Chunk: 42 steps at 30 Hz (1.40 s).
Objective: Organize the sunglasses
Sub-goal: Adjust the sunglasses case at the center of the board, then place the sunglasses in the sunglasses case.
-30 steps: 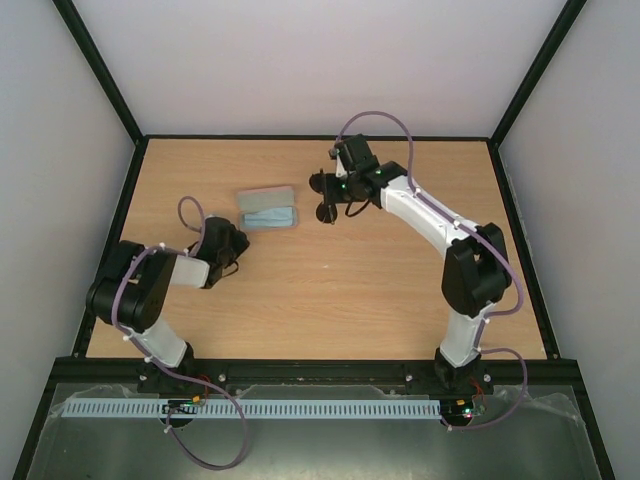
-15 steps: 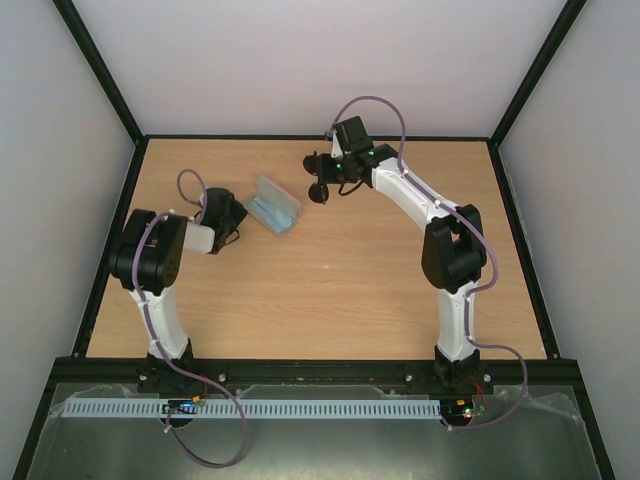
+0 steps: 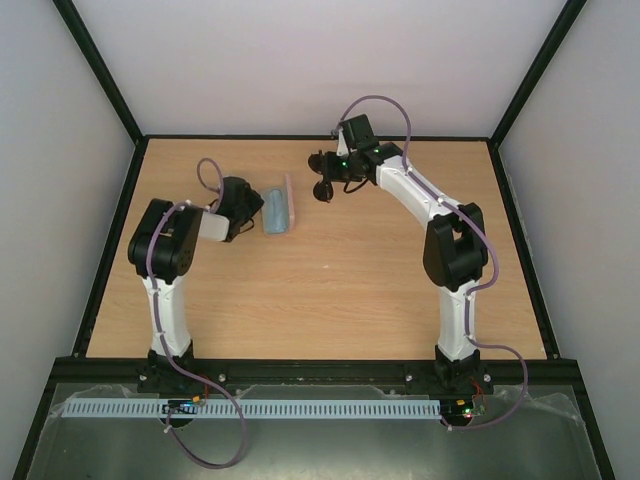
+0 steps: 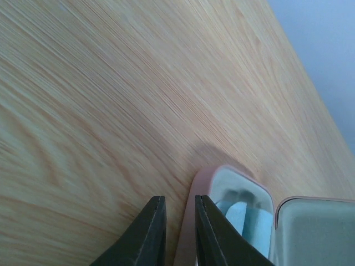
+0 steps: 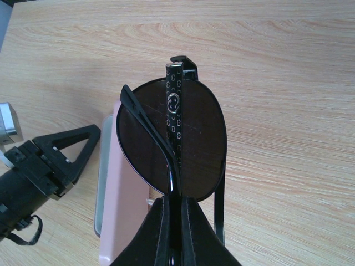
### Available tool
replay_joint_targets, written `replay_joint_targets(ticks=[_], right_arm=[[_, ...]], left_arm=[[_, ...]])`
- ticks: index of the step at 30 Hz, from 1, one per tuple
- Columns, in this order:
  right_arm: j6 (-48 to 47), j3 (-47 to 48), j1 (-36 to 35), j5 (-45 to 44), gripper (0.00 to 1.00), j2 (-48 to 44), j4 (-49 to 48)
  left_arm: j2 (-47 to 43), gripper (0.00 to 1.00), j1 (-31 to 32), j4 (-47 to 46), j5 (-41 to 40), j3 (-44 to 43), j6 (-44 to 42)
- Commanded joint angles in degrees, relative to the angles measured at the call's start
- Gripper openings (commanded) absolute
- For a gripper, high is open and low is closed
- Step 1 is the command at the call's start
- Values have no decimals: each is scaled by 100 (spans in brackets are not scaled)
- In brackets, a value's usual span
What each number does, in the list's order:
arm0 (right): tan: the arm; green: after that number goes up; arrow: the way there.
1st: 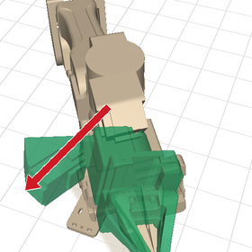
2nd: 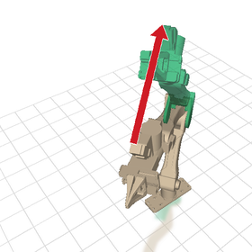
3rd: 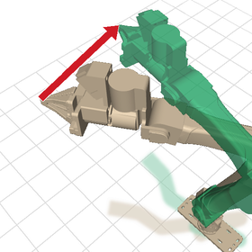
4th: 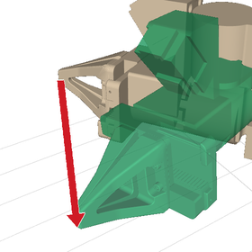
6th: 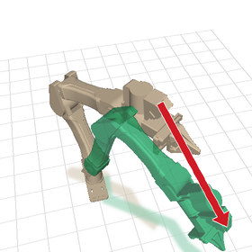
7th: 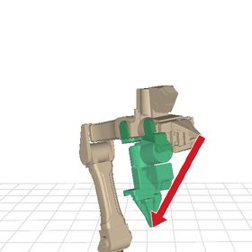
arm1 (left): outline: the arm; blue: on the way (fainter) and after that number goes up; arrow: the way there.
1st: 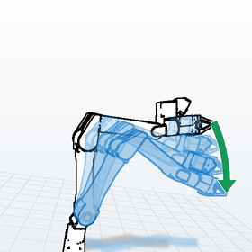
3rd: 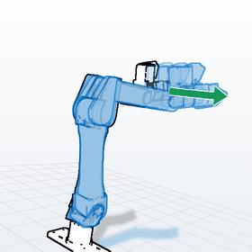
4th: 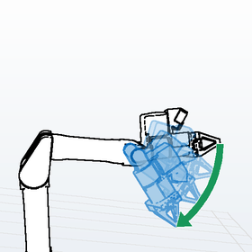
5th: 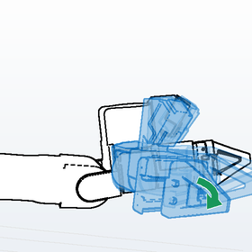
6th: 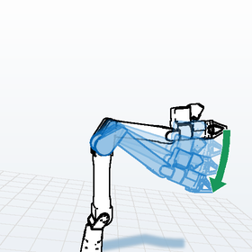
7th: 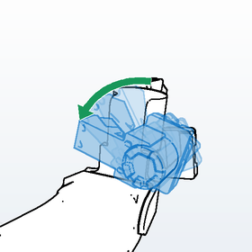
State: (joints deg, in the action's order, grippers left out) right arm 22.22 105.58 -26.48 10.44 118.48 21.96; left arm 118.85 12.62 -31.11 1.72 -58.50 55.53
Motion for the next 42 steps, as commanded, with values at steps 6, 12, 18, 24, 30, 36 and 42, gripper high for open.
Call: replay_joint_targets(ticks=[6,12,18,24,30,36,42], right_arm=[[70,-31,-4,394,2,-276,6],[256,11,-162,434,1,-382,1],[405,51,-399,275,1,-427,46],[415,521,-736,-166,1,-111,416],[222,863,-980,-837,2,338,766],[-13,830,-1017,-1082,1,712,808],[-127,642,-1021,-1205,1,909,726]], left_arm=[[-9,18,375,-87,193,377,10],[-291,18,543,-238,184,882,10],[-444,18,877,-362,139,1146,-13],[-421,18,953,-387,89,1132,-6],[-930,25,751,-522,94,1623,-82],[-1329,40,596,-600,194,2080,-121],[-1434,40,508,-682,292,2220,-113]])
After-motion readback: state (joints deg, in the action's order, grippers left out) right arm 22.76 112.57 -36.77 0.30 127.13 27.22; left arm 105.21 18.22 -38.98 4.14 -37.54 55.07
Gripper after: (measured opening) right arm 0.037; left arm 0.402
